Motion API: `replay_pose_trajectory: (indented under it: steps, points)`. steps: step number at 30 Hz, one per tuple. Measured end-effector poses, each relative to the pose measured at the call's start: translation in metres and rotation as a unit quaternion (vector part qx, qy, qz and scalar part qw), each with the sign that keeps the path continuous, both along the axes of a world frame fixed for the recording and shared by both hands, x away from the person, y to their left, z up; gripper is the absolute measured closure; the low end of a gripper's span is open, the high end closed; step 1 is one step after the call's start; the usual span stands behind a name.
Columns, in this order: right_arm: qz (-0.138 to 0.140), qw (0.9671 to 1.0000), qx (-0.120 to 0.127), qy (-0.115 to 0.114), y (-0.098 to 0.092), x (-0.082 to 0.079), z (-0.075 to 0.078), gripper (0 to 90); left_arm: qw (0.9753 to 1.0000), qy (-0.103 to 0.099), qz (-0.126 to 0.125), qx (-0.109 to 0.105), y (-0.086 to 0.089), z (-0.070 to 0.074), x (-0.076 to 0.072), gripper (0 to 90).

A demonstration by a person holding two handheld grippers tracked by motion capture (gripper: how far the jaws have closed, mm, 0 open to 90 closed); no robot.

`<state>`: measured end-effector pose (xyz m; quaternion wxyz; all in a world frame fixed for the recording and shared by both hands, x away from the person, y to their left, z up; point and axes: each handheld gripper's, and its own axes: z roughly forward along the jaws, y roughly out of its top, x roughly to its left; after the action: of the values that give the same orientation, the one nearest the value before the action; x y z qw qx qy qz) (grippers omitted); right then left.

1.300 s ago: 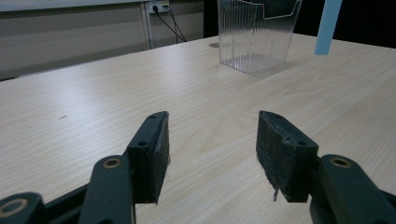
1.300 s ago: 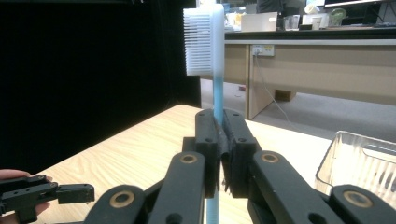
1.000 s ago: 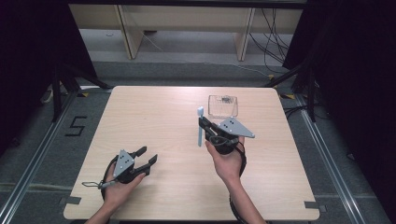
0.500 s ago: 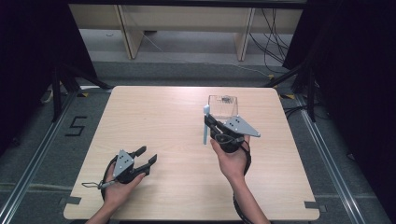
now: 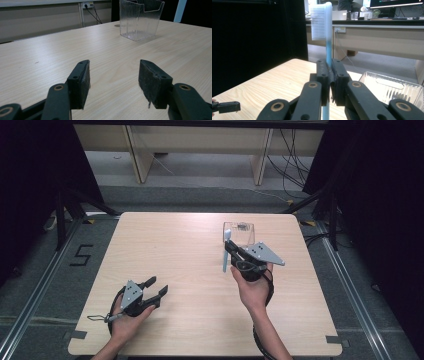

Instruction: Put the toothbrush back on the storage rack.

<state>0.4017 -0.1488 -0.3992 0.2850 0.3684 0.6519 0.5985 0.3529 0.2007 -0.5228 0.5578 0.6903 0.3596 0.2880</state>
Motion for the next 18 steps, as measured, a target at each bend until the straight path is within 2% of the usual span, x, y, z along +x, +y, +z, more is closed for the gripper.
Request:
replay_pose_trajectory:
  steps: [1,3,5,6,8,9,11,14,15,17,18]
  points:
    - [0.001,1.0,0.004,0.005,0.0,0.0,0.0,86.2,1.0,0.0,0.0,0.0,0.0,0.0,0.0,42.1]
    - [-0.001,1.0,0.001,-0.001,-0.002,0.001,0.001,86.2,1.0,0.0,0.0,0.001,0.0,0.0,0.0,42.1]
    - [-0.002,1.0,0.005,0.007,-0.003,0.0,0.002,86.2,1.0,0.0,-0.001,0.0,0.0,0.0,0.0,41.9]
    - [-0.008,0.9999,-0.005,-0.005,-0.004,0.001,0.002,86.1,1.0,0.0,-0.001,0.0,0.0,0.0,0.0,41.9]
    - [-0.002,1.0,0.005,0.003,-0.004,0.001,0.003,86.1,1.0,0.001,0.0,0.0,0.0,0.0,0.0,41.9]
    - [-0.01,0.9999,-0.004,-0.001,-0.006,0.001,0.004,86.2,1.0,0.001,0.0,0.0,0.0,0.0,0.0,41.9]
    - [-0.007,1.0,0.002,-0.002,-0.006,0.002,0.004,86.1,1.0,0.0,0.0,0.0,0.0,0.0,0.0,41.9]
    - [-0.012,0.9999,-0.004,-0.001,-0.009,0.002,0.005,86.2,1.0,0.0,0.0,0.0,0.0,0.0,0.0,41.9]
    - [-0.016,0.9998,-0.006,-0.01,-0.01,0.003,0.005,86.1,1.0,0.0,0.0,0.0,0.0,0.0,0.0,41.9]
    - [-0.014,0.9999,-0.001,0.002,-0.011,0.003,0.005,86.1,1.0,0.0,0.0,0.0,0.0,0.0,0.0,41.9]
    - [-0.018,0.9998,-0.008,-0.005,-0.013,0.004,0.006,86.2,1.0,0.001,0.001,0.0,0.0,0.0,0.0,41.9]
